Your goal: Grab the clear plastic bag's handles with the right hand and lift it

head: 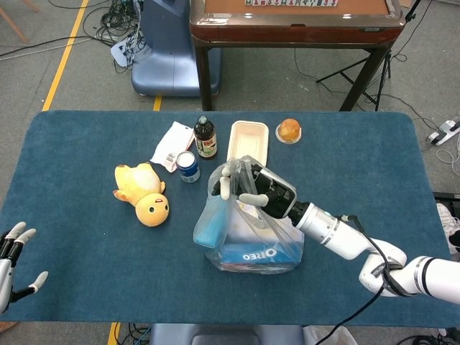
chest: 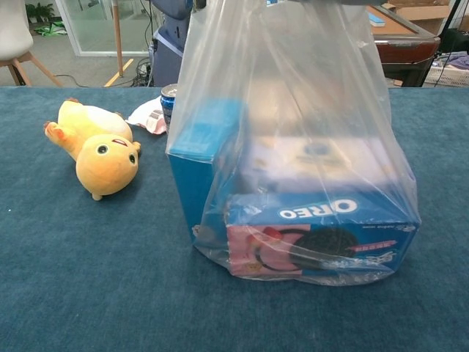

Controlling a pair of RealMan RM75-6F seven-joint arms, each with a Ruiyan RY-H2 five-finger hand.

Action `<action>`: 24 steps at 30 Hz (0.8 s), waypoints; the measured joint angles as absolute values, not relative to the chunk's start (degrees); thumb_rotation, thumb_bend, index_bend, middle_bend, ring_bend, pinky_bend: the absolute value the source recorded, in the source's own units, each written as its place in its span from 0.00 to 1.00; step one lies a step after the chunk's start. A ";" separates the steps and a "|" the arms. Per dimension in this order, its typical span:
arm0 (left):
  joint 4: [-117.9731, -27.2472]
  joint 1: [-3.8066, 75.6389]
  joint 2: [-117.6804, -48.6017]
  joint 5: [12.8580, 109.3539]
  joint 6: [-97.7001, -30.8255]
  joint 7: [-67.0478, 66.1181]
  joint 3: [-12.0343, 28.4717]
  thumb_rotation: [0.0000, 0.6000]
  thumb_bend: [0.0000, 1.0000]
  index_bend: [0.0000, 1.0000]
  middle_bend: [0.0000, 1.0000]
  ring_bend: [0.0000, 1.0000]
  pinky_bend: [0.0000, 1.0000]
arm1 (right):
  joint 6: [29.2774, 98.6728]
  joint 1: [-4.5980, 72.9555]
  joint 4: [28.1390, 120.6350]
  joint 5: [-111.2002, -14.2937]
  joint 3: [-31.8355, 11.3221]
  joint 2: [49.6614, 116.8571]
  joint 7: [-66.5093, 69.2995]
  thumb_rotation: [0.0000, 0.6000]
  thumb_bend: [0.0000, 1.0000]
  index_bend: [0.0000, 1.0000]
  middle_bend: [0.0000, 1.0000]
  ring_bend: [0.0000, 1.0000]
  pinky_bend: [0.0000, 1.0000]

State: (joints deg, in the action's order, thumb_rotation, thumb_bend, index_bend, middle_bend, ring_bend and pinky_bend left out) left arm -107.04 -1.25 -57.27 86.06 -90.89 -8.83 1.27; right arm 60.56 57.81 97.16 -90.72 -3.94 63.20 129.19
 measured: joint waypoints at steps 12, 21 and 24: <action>-107.29 -1.22 -57.14 86.28 -90.79 -8.93 1.26 1.00 0.18 0.18 0.08 0.10 0.01 | 61.99 54.98 92.80 -94.69 -2.55 60.61 137.66 1.00 0.00 0.56 0.60 0.54 0.53; -107.18 -1.43 -57.11 86.33 -91.07 -8.68 1.25 1.00 0.18 0.18 0.08 0.10 0.01 | 62.06 57.86 91.33 -105.57 0.72 60.86 133.98 1.00 0.00 0.16 0.24 0.18 0.25; -107.05 -1.60 -57.05 86.22 -91.24 -8.46 1.23 1.00 0.18 0.18 0.08 0.10 0.01 | 62.68 59.74 90.44 -108.26 2.06 61.37 132.53 1.00 0.00 0.13 0.22 0.16 0.23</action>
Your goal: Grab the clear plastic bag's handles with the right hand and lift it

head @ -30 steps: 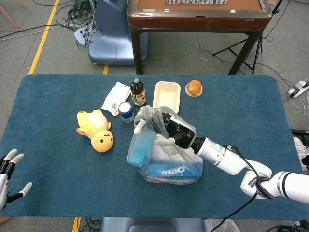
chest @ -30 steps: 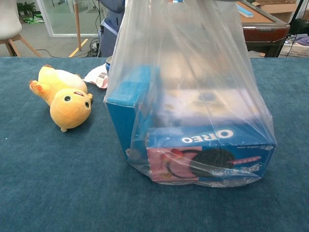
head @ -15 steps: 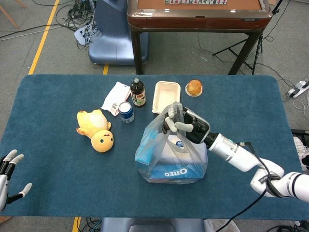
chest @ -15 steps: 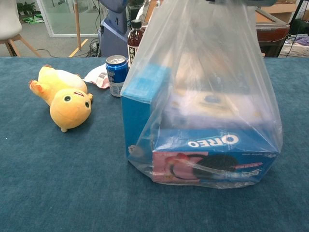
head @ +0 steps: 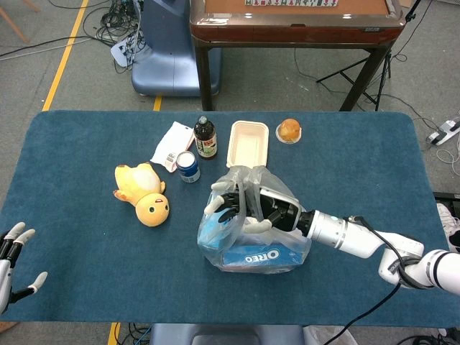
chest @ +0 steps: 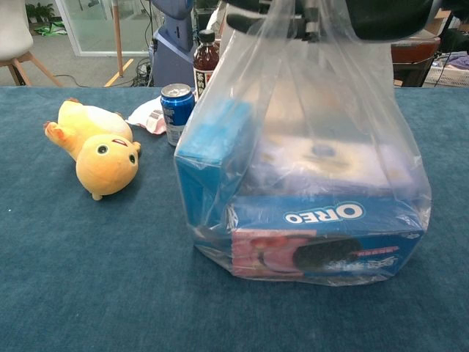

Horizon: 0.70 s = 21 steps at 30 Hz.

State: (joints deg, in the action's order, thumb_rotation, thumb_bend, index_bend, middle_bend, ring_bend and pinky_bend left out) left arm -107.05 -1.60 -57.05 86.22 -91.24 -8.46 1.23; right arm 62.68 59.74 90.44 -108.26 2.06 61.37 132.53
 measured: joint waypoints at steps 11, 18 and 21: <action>-106.97 -1.70 -56.91 86.39 -91.32 -8.03 1.24 1.00 0.18 0.18 0.08 0.10 0.01 | 64.04 62.48 91.35 -104.72 0.65 61.86 127.76 1.00 0.00 0.14 0.24 0.16 0.21; -107.22 -1.84 -56.76 86.63 -91.53 -7.72 1.19 1.00 0.18 0.18 0.08 0.10 0.01 | 65.83 63.56 90.50 -104.00 -0.15 62.13 129.83 1.00 0.00 0.27 0.36 0.18 0.21; -107.21 -1.92 -56.76 86.83 -91.65 -7.62 1.14 1.00 0.18 0.18 0.08 0.10 0.01 | 66.75 63.55 90.14 -103.37 -0.39 62.52 131.34 1.00 0.00 0.35 0.42 0.24 0.21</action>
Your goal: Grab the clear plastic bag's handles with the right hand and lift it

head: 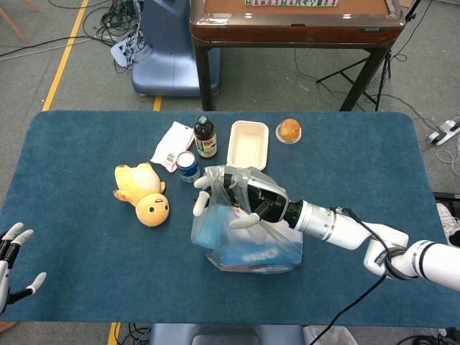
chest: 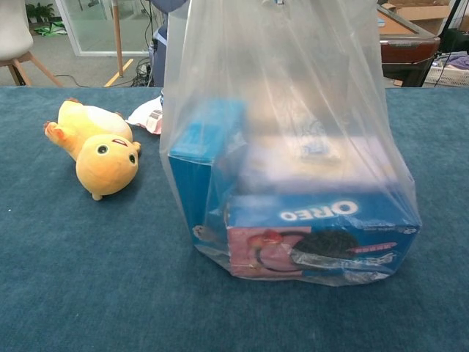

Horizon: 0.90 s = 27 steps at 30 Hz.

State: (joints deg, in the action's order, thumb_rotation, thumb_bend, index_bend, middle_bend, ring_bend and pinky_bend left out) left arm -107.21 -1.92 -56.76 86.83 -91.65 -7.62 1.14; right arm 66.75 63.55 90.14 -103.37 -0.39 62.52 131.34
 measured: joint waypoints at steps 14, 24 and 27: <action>-107.56 -2.02 -56.60 87.71 -91.86 -7.24 0.93 1.00 0.18 0.18 0.08 0.10 0.01 | 71.37 62.54 86.99 -98.18 -1.81 64.96 156.42 1.00 0.00 0.55 0.61 0.49 0.52; -107.71 -2.00 -56.56 87.73 -91.66 -7.53 0.87 1.00 0.18 0.18 0.08 0.10 0.01 | 67.14 62.82 90.04 -92.36 -5.57 63.12 163.59 1.00 0.12 0.61 0.68 0.62 0.70; -107.71 -2.02 -56.56 87.76 -91.69 -7.53 0.86 1.00 0.18 0.18 0.08 0.10 0.01 | 64.00 63.42 91.50 -91.06 -6.39 62.10 163.15 1.00 0.23 0.64 0.71 0.66 0.75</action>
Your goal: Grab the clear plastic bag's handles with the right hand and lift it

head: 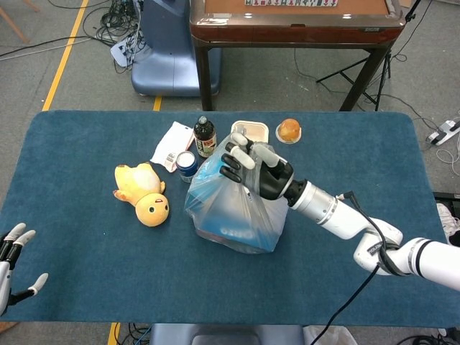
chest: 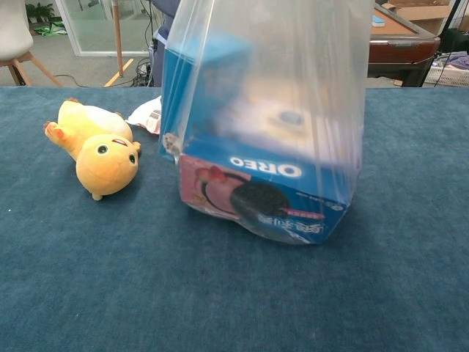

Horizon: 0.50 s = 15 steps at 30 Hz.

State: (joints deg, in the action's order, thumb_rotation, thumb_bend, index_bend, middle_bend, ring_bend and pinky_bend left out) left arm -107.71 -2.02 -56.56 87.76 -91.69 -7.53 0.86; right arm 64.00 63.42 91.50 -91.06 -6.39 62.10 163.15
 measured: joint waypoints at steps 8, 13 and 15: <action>-107.54 -2.26 -56.53 87.64 -91.89 -7.38 0.80 1.00 0.18 0.18 0.08 0.10 0.01 | 57.59 64.85 95.59 -88.11 -10.57 59.00 158.23 1.00 0.32 0.69 0.76 0.70 0.80; -107.40 -2.29 -56.50 87.71 -91.88 -7.26 0.77 1.00 0.18 0.18 0.08 0.10 0.01 | 56.35 65.25 97.02 -88.15 -12.81 57.62 157.11 1.00 0.38 0.72 0.80 0.74 0.83; -107.42 -2.37 -56.46 87.74 -91.98 -7.23 0.74 1.00 0.18 0.18 0.08 0.10 0.01 | 55.46 65.52 97.42 -87.85 -13.78 57.07 156.65 1.00 0.41 0.75 0.82 0.77 0.86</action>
State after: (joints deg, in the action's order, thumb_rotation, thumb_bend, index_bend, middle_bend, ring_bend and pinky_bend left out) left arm -107.42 -2.37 -56.46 87.74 -91.98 -7.23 0.74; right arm 55.46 65.52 97.42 -87.85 -13.78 57.07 156.65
